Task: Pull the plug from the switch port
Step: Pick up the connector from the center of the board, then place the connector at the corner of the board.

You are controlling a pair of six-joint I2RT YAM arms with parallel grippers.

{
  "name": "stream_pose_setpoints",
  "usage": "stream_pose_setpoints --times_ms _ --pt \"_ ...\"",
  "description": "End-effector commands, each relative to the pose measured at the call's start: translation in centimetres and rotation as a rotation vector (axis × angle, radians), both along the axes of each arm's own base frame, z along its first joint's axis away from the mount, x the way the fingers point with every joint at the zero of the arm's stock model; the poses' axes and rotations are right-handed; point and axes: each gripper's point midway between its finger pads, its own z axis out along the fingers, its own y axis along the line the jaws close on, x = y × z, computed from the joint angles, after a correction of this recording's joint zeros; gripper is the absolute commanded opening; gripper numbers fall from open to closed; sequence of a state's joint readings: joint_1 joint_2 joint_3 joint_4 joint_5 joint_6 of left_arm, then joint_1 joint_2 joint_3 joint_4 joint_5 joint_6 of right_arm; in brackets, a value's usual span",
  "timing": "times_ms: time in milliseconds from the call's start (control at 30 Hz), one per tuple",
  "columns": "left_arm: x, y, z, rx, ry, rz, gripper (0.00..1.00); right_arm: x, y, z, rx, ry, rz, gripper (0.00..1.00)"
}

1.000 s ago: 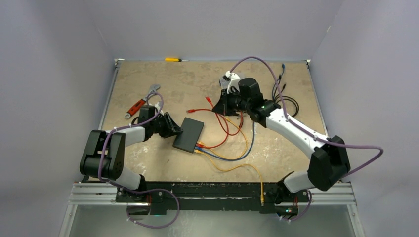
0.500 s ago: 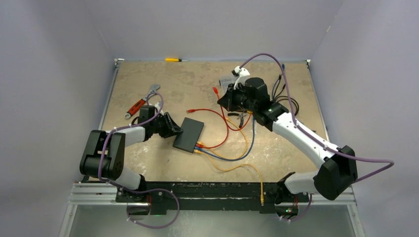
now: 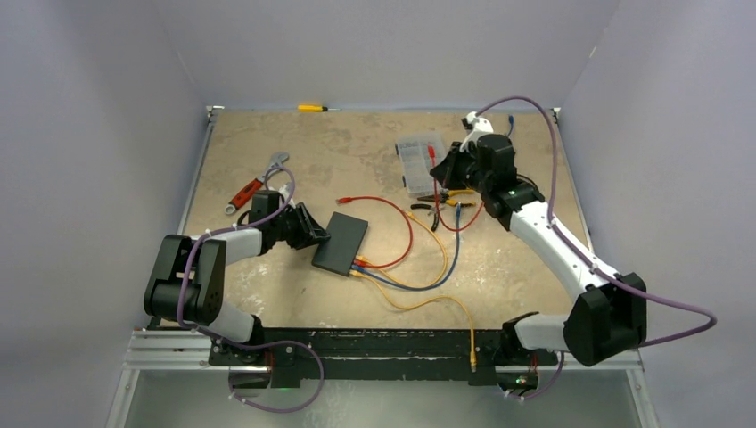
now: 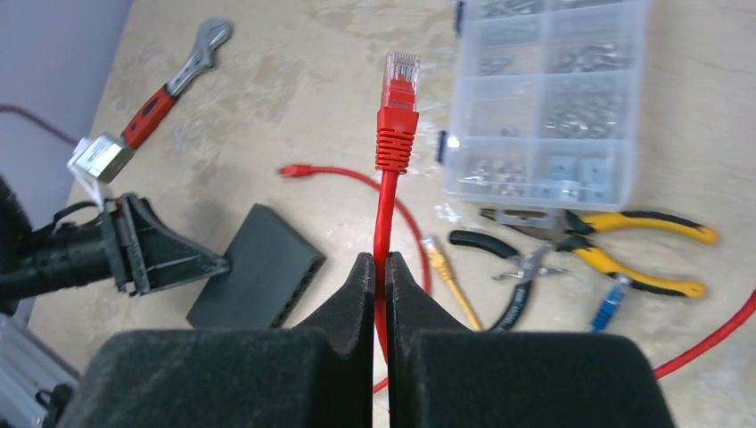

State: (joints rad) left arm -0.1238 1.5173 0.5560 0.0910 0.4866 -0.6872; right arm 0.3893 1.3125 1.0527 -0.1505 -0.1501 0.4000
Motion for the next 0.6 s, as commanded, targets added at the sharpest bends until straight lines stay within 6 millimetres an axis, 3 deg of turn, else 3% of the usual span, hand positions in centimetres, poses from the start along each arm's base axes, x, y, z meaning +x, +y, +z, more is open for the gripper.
stream_pose_setpoints --times_ms 0,333,567 --pt "-3.8 2.6 -4.6 0.159 0.167 0.02 0.32 0.3 -2.8 2.0 0.031 -0.047 -0.069 0.0" --pt "-3.8 2.6 -4.6 0.155 0.166 0.02 0.33 0.8 -8.9 4.5 -0.015 -0.126 -0.267 0.0" --pt "-3.8 2.5 -4.6 0.153 0.166 0.02 0.33 1.4 -11.5 3.6 -0.032 -0.102 -0.339 0.0"
